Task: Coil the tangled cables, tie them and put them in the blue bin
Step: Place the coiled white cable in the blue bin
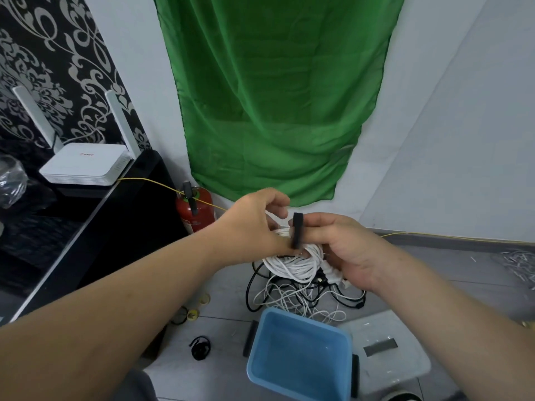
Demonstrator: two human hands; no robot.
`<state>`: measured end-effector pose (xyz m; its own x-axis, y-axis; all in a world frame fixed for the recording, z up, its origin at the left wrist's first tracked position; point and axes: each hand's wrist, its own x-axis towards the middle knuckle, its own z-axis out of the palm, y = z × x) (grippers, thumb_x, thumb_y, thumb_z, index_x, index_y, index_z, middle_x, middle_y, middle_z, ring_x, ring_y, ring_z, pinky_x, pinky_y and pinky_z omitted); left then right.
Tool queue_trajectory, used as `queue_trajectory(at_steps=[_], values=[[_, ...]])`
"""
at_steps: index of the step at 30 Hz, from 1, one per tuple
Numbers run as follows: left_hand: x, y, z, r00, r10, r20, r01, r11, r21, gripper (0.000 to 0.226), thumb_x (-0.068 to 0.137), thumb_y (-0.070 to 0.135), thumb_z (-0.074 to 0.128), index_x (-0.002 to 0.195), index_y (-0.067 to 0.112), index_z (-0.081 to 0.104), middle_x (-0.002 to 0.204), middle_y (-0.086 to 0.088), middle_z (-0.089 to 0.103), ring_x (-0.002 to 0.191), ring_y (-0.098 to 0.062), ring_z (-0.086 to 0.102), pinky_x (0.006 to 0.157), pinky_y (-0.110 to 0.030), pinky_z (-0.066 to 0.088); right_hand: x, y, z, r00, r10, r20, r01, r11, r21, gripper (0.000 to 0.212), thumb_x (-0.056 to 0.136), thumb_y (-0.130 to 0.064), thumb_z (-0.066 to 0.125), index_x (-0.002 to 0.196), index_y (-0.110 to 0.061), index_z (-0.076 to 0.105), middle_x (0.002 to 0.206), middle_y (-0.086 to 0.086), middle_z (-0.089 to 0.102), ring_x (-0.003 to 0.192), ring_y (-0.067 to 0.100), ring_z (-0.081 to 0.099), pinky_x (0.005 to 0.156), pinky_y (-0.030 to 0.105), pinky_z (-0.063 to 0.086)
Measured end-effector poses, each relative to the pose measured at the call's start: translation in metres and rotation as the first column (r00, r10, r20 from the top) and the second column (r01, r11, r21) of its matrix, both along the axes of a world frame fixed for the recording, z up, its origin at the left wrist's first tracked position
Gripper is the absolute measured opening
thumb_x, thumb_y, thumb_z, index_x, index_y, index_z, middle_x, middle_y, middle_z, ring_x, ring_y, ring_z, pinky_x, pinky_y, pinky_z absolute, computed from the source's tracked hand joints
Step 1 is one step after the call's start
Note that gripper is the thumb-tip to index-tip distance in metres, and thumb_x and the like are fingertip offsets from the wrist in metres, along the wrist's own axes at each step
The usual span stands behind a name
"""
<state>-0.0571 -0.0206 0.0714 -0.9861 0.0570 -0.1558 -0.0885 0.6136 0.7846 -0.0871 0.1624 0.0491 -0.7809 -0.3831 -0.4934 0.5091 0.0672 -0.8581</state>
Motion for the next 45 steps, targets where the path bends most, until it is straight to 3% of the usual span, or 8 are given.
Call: queue_trajectory(at_steps=[4, 7, 15, 22, 30, 37, 40, 45], values=[[0.0, -0.004, 0.003, 1.0, -0.011, 0.029, 0.004, 0.972, 0.235, 0.035, 0.08, 0.028, 0.085, 0.114, 0.03, 0.074, 0.105, 0.013, 0.075, 0.093, -0.014, 0.074, 0.092, -0.037, 0.06, 0.0, -0.001, -0.001, 0.999, -0.007, -0.045, 0.008, 1.0, 0.017, 0.037, 0.062, -0.008, 0.088, 0.099, -0.009, 0.081, 0.094, 0.017, 0.078, 0.081, 0.024, 0.073, 0.075, 0.032, 0.055], [-0.002, 0.0, 0.002, 0.995, -0.006, -0.095, 0.027, 0.976, 0.218, 0.009, 0.09, 0.015, 0.077, 0.094, 0.022, 0.081, 0.084, 0.006, 0.078, 0.077, -0.012, 0.071, 0.078, -0.033, 0.061, 0.0, -0.003, -0.003, 0.998, 0.018, -0.064, -0.016, 0.999, 0.034, 0.031, 0.072, 0.0, 0.085, 0.102, -0.007, 0.079, 0.095, 0.017, 0.078, 0.081, 0.023, 0.074, 0.074, 0.03, 0.056], [-0.005, 0.005, 0.0, 0.98, 0.048, -0.193, -0.016, 0.987, 0.161, 0.01, 0.09, 0.013, 0.077, 0.09, 0.02, 0.084, 0.079, 0.004, 0.079, 0.082, -0.023, 0.075, 0.078, -0.045, 0.059, 0.0, -0.006, -0.006, 0.997, 0.035, 0.074, -0.035, 0.999, -0.006, 0.023, 0.076, 0.002, 0.077, 0.096, -0.01, 0.074, 0.09, 0.014, 0.073, 0.078, 0.027, 0.067, 0.075, 0.036, 0.051], [-0.003, 0.009, -0.002, 0.976, 0.005, -0.218, 0.029, 0.988, 0.152, 0.02, 0.09, 0.007, 0.074, 0.084, 0.024, 0.082, 0.077, 0.004, 0.078, 0.077, -0.022, 0.073, 0.075, -0.043, 0.059, -0.002, -0.008, -0.012, 0.981, -0.006, 0.191, 0.026, 0.994, -0.106, 0.069, 0.054, 0.005, 0.067, 0.123, 0.007, 0.062, 0.102, 0.022, 0.066, 0.084, 0.034, 0.065, 0.066, 0.035, 0.058], [-0.004, 0.014, -0.003, 0.973, 0.022, -0.228, 0.014, 0.987, 0.158, 0.019, 0.091, 0.006, 0.071, 0.086, 0.02, 0.083, 0.074, 0.004, 0.077, 0.073, -0.023, 0.072, 0.071, -0.043, 0.059, -0.001, -0.009, -0.015, 0.986, -0.061, 0.156, 0.078, 0.991, -0.108, 0.084, 0.04, 0.003, 0.071, 0.124, 0.009, 0.061, 0.104, 0.02, 0.07, 0.092, 0.035, 0.066, 0.098, 0.048, 0.052], [-0.005, 0.008, 0.001, 0.968, 0.037, -0.247, 0.023, 0.972, 0.234, 0.013, 0.09, 0.007, 0.075, 0.091, 0.016, 0.084, 0.082, 0.003, 0.079, 0.084, -0.02, 0.075, 0.079, -0.033, 0.061, -0.003, -0.005, -0.006, 0.995, -0.042, -0.086, 0.037, 0.998, -0.049, 0.018, 0.083, 0.011, 0.068, 0.089, -0.005, 0.073, 0.079, 0.012, 0.071, 0.064, 0.021, 0.066, 0.054, 0.028, 0.053], [-0.005, 0.001, 0.003, 0.967, -0.02, -0.254, 0.081, 0.97, 0.231, 0.008, 0.09, 0.01, 0.077, 0.093, 0.015, 0.083, 0.084, 0.004, 0.079, 0.084, -0.017, 0.074, 0.078, -0.024, 0.06, -0.002, -0.002, -0.005, 0.969, 0.024, -0.247, -0.008, 0.998, 0.062, 0.013, 0.091, -0.002, 0.071, 0.087, -0.014, 0.075, 0.073, 0.005, 0.069, 0.056, 0.017, 0.056, 0.057, 0.029, 0.044], [-0.001, -0.002, 0.003, 0.964, -0.063, -0.259, 0.122, 0.968, 0.22, 0.008, 0.087, 0.013, 0.081, 0.094, 0.013, 0.083, 0.087, 0.0, 0.08, 0.089, -0.026, 0.075, 0.086, -0.042, 0.059, -0.003, 0.001, -0.007, 0.962, 0.009, -0.272, 0.023, 0.993, 0.114, 0.003, 0.093, -0.011, 0.073, 0.095, -0.013, 0.075, 0.071, 0.004, 0.07, 0.054, 0.016, 0.053, 0.059, 0.028, 0.044]])
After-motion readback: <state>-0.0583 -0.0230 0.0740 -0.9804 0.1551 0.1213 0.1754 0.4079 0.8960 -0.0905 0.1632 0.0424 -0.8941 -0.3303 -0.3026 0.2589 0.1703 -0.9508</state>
